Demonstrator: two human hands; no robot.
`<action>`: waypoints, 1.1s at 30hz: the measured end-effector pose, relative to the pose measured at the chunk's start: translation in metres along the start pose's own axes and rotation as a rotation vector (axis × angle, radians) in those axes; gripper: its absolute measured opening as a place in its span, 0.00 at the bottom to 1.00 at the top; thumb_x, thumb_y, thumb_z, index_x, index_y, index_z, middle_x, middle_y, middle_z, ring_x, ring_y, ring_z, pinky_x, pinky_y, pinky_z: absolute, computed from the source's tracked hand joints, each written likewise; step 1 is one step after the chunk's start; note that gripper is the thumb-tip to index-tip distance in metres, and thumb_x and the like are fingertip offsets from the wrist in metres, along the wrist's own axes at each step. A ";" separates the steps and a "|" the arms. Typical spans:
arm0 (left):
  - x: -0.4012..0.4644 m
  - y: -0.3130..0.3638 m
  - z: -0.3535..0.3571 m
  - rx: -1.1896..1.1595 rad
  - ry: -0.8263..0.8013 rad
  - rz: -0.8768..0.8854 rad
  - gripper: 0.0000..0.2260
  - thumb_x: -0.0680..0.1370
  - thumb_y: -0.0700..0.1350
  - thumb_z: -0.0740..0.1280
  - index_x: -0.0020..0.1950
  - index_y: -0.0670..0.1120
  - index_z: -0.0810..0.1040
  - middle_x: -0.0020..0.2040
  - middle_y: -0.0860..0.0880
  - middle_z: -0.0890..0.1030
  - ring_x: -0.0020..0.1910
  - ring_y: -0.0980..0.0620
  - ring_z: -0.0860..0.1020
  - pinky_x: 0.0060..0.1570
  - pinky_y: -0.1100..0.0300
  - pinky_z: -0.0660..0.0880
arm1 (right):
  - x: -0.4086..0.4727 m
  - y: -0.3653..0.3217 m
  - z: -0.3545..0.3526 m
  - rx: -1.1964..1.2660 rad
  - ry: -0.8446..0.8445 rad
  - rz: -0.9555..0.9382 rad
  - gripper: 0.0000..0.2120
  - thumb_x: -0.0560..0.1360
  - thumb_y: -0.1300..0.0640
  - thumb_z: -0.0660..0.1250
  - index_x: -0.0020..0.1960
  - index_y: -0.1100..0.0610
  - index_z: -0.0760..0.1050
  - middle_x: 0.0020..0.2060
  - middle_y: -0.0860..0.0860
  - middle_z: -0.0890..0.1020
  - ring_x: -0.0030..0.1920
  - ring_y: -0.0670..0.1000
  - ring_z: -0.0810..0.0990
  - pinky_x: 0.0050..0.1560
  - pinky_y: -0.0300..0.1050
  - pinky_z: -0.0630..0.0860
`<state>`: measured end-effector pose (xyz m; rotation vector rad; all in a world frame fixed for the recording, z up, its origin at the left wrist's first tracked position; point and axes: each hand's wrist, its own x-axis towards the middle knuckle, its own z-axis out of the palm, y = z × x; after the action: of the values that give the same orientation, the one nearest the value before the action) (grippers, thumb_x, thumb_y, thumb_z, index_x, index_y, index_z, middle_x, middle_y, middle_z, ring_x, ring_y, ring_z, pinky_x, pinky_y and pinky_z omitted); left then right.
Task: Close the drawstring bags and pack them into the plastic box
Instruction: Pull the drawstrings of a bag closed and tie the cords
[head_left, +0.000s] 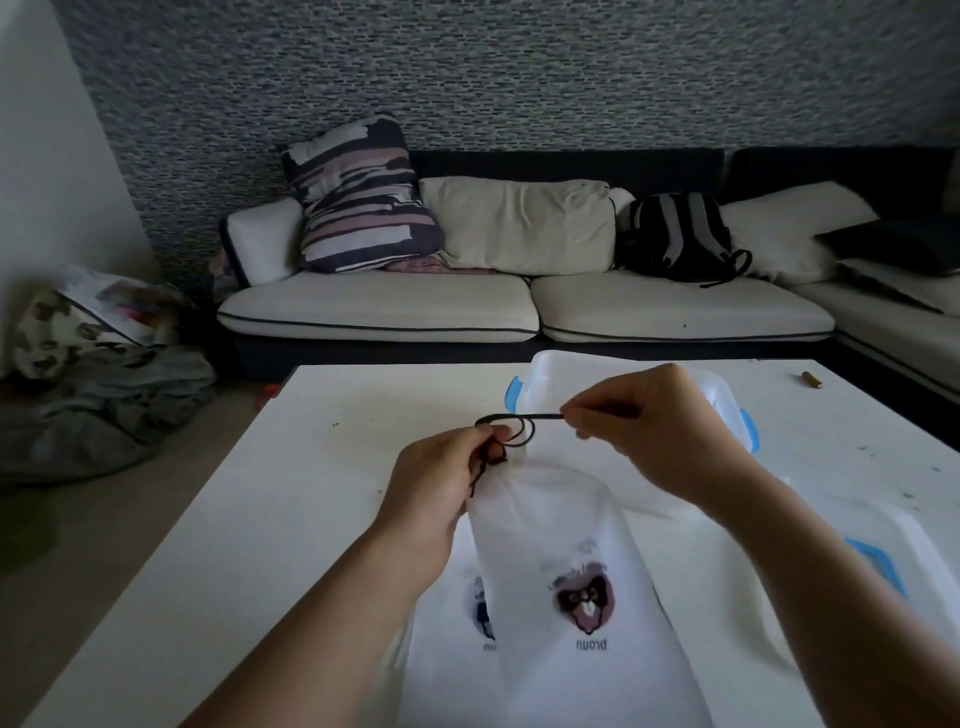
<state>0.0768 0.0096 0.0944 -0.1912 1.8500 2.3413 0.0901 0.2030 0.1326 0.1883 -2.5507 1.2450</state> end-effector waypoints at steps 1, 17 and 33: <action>0.001 0.001 -0.001 -0.008 0.015 0.013 0.08 0.77 0.43 0.69 0.43 0.43 0.88 0.37 0.49 0.82 0.38 0.52 0.79 0.45 0.57 0.74 | -0.001 0.002 -0.002 -0.008 -0.014 0.029 0.07 0.74 0.56 0.74 0.38 0.55 0.86 0.33 0.55 0.84 0.25 0.44 0.68 0.28 0.33 0.65; -0.005 -0.009 0.004 0.095 -0.184 0.099 0.14 0.82 0.44 0.64 0.43 0.37 0.84 0.42 0.40 0.81 0.44 0.46 0.78 0.51 0.54 0.75 | -0.016 -0.010 0.044 0.343 0.028 0.074 0.03 0.74 0.63 0.74 0.41 0.59 0.85 0.30 0.48 0.84 0.26 0.39 0.77 0.31 0.27 0.69; -0.006 -0.014 0.006 -0.068 -0.110 -0.007 0.10 0.78 0.44 0.70 0.39 0.40 0.83 0.40 0.44 0.85 0.40 0.48 0.82 0.41 0.59 0.78 | -0.017 -0.009 0.039 0.196 -0.129 -0.075 0.14 0.78 0.68 0.67 0.48 0.51 0.86 0.41 0.49 0.87 0.44 0.47 0.85 0.46 0.34 0.79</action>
<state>0.0856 0.0186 0.0834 -0.0751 1.7187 2.3603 0.1000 0.1666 0.1112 0.4145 -2.4981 1.4972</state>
